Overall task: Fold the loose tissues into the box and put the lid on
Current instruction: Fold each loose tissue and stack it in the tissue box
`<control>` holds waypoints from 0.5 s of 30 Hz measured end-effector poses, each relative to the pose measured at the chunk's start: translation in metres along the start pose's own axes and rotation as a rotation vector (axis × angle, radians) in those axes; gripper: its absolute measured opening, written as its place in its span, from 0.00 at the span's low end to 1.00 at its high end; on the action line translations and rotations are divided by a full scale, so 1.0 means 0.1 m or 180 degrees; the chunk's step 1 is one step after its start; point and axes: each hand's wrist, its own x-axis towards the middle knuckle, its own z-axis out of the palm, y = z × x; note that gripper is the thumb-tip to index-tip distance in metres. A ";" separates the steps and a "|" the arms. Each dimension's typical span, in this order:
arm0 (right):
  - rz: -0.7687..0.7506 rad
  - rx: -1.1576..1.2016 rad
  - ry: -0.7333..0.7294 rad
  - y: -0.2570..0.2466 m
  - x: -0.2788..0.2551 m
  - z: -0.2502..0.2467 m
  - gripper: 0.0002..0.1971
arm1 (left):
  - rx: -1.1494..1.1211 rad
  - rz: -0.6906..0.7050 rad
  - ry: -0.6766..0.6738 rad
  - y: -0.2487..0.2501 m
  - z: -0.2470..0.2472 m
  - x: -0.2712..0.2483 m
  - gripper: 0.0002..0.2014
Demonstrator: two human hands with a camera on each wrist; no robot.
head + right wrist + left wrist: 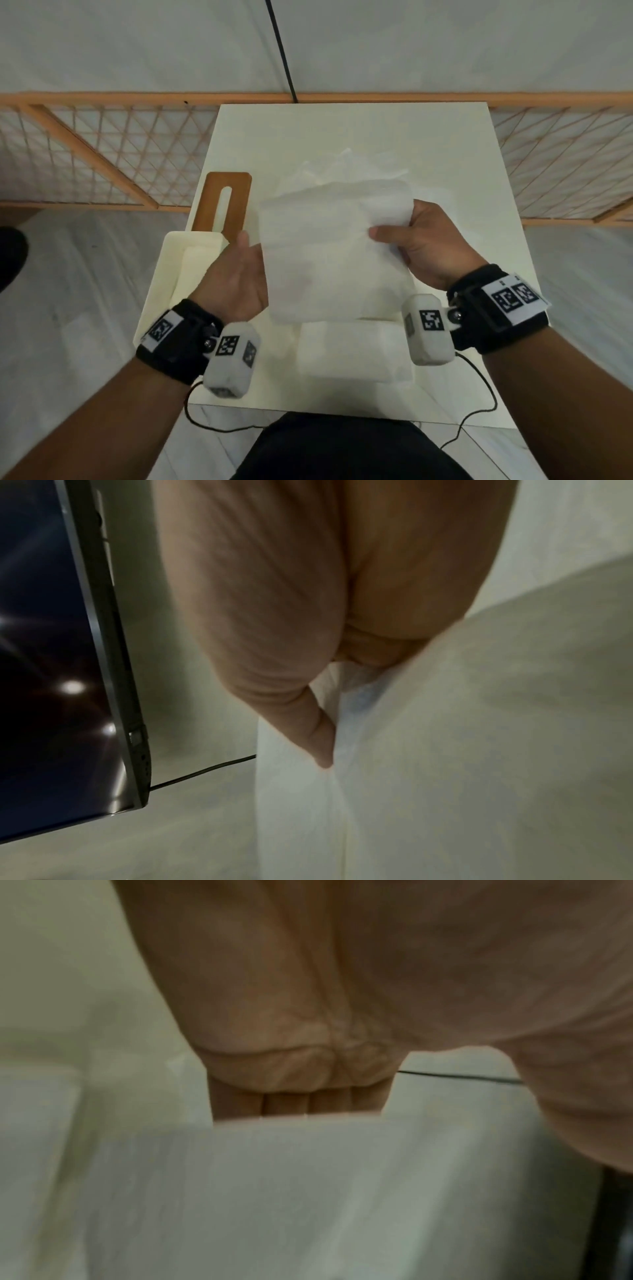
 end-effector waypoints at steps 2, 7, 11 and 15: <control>0.0007 -0.0033 0.0078 0.04 -0.04 0.00 0.16 | 0.0676 -0.0112 0.0208 -0.05 0.10 -0.03 0.16; 0.0099 -0.0277 -0.0222 0.11 -0.15 -0.04 0.16 | 0.1826 0.0531 0.1267 -0.11 0.06 0.01 0.07; 0.0019 -0.0532 -0.0292 0.13 -0.19 -0.14 0.16 | 0.2153 0.0811 0.1264 -0.11 0.04 -0.01 0.11; -0.0432 -0.0062 0.0085 0.15 -0.24 -0.16 0.15 | 0.1574 0.0897 0.0998 -0.09 0.06 -0.05 0.19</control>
